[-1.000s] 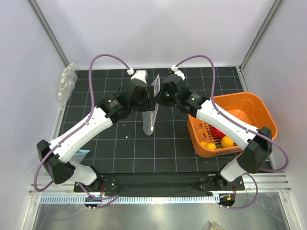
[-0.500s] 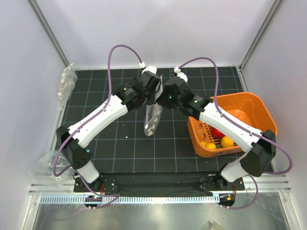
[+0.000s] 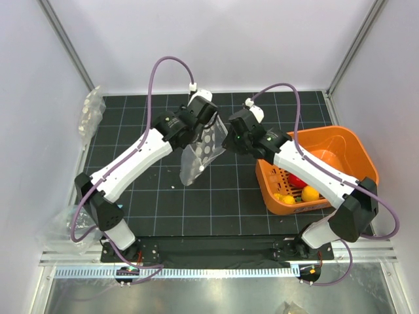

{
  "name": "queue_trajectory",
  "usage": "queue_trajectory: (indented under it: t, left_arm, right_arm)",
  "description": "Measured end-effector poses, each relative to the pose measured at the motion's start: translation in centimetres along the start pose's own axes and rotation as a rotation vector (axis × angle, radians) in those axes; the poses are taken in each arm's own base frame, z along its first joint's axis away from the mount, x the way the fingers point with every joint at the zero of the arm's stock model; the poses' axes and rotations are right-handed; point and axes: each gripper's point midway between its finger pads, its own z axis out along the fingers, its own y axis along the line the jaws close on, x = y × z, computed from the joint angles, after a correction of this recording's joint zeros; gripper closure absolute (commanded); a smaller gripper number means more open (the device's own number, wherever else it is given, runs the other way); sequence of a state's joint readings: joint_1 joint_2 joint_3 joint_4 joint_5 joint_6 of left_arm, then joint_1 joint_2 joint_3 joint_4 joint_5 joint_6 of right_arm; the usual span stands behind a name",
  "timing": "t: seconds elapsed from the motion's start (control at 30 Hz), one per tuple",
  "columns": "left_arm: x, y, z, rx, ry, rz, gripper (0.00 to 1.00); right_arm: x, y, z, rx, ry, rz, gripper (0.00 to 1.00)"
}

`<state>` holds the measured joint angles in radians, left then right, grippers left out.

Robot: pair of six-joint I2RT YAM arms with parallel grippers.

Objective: Place the food in the zip-top bag and seal the zipper
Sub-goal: Open the zipper of the food storage bag, then pick up the fake fruit from the bin.

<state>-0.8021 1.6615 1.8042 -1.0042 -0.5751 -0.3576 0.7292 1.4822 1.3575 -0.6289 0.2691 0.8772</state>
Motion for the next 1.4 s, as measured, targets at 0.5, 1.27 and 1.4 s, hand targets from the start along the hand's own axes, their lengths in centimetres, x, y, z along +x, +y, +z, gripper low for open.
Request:
queue_trajectory:
  t: [0.5,1.27,1.4]
  left_arm:
    - [2.4,-0.5,1.5,0.006,0.056,0.06,1.0]
    - [5.2,-4.3,1.7,0.083,0.105,0.205,1.0]
    - [5.7,-5.7,1.6,0.134,0.112,0.177,1.0]
  right_arm:
    - [-1.4,-0.3,-6.5,-0.067,-0.01,-0.048,0.24]
    - [2.2,-21.8,-13.5,0.573,0.095,-0.031,0.0]
    - [2.2,-25.0,-12.3,0.684,0.133,0.003,0.0]
